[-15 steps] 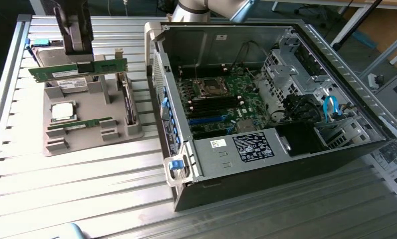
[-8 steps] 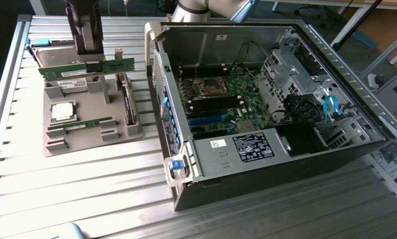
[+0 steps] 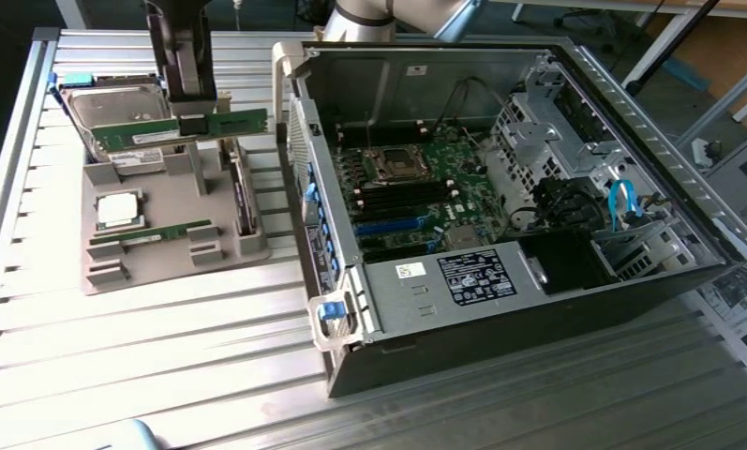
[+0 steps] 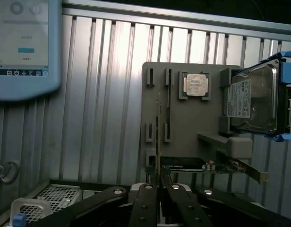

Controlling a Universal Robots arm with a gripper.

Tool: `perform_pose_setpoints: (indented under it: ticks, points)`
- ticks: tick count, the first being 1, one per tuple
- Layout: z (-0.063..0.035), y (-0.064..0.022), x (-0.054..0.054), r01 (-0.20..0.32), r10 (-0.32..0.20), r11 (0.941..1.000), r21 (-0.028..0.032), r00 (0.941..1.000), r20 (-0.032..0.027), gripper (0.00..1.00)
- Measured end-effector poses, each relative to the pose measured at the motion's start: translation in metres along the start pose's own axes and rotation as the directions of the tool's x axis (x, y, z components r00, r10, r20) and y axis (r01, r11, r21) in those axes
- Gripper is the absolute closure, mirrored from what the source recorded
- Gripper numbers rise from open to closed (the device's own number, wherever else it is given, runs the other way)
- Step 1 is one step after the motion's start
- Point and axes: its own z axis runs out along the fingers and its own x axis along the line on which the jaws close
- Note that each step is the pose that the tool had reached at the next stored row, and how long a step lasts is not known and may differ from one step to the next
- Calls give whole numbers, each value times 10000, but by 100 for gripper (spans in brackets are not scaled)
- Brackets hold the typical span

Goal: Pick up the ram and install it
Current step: 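Pick up the ram and move it above insertion slot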

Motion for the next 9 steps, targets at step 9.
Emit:
perform_pose_setpoints:
  ticks: [9]
  points:
    - [-6,-152,15,0,0,10000,0,10000,-10,87]
